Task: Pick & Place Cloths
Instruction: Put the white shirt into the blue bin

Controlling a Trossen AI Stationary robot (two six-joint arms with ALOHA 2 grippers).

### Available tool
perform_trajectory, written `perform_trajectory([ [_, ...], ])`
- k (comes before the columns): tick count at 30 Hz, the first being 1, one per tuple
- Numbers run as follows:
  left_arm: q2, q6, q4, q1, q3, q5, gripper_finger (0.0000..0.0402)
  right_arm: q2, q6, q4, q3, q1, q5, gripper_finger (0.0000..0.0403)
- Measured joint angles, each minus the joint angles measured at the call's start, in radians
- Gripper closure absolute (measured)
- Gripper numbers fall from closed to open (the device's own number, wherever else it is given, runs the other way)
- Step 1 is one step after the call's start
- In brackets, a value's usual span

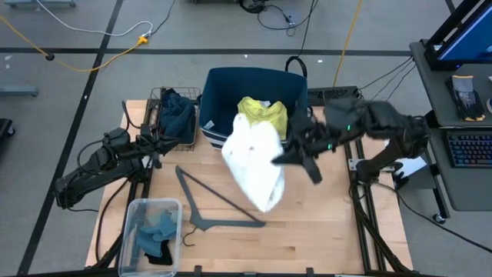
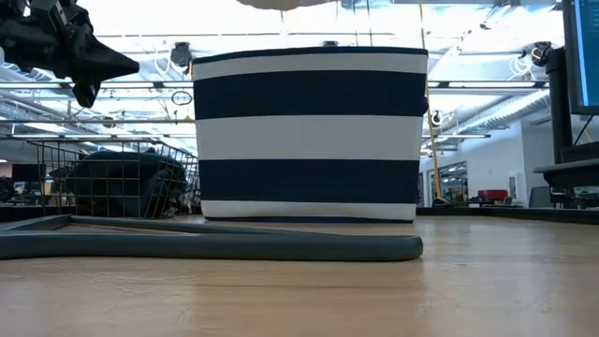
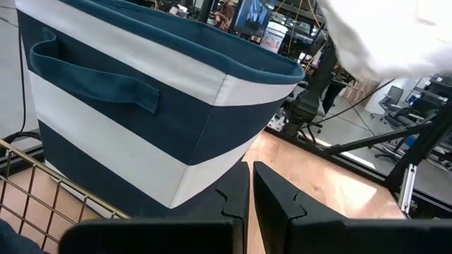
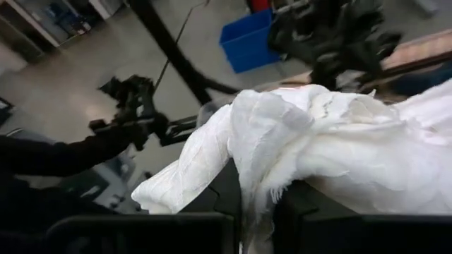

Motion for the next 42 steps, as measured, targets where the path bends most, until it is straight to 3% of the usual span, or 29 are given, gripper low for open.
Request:
perform_trajectory([
  [20, 0.000, 0.006, 0.000, 0.000, 0.000, -0.001, 0.0380, 0.057, -0.232, -0.087, 0.047, -0.594, -0.433, 0.0375],
  [28, 0.000, 0.006, 0.000, 0.000, 0.000, -0.001, 0.0380, 0.175, -0.291, -0.099, 0.047, -0.691, -0.624, 0.0375],
  [42, 0.000, 0.002, 0.000, 0.000, 0.000, -0.002, 0.0380, 0.369, -0.416, -0.055, 0.046, -0.793, -0.786, 0.0375],
])
